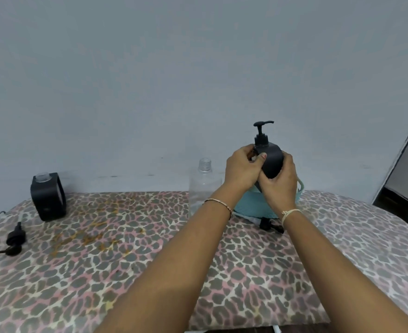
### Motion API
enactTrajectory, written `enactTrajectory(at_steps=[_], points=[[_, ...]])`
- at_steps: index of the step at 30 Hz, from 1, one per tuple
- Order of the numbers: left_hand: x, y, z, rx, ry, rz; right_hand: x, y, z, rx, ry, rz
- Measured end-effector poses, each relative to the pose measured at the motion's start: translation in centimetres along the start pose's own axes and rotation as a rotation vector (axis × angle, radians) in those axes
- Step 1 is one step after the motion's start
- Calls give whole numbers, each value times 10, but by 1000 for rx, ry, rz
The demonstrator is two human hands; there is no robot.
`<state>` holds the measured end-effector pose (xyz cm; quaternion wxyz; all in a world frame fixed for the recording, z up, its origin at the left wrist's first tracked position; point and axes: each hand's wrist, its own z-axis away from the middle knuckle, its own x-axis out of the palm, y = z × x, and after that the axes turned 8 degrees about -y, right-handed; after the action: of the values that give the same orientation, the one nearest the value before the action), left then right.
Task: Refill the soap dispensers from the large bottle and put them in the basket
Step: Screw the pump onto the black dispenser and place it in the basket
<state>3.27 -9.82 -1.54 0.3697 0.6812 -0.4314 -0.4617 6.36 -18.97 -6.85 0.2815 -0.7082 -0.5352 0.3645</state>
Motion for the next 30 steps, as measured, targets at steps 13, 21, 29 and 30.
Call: enactTrajectory(at_steps=[13,21,29,30], points=[[30,-52,-33,-192,-84,-64,-14,54,-10,172,-158,575],[35,-57,-43,-214,-169,-304,-11,57,-12,216,-165,779],[27,-59,-46,-239,-151,-318,-10,53,-18,266,-202,831],[27,-60,-46,-237,-153,-327,-11,52,-18,271,-205,830]])
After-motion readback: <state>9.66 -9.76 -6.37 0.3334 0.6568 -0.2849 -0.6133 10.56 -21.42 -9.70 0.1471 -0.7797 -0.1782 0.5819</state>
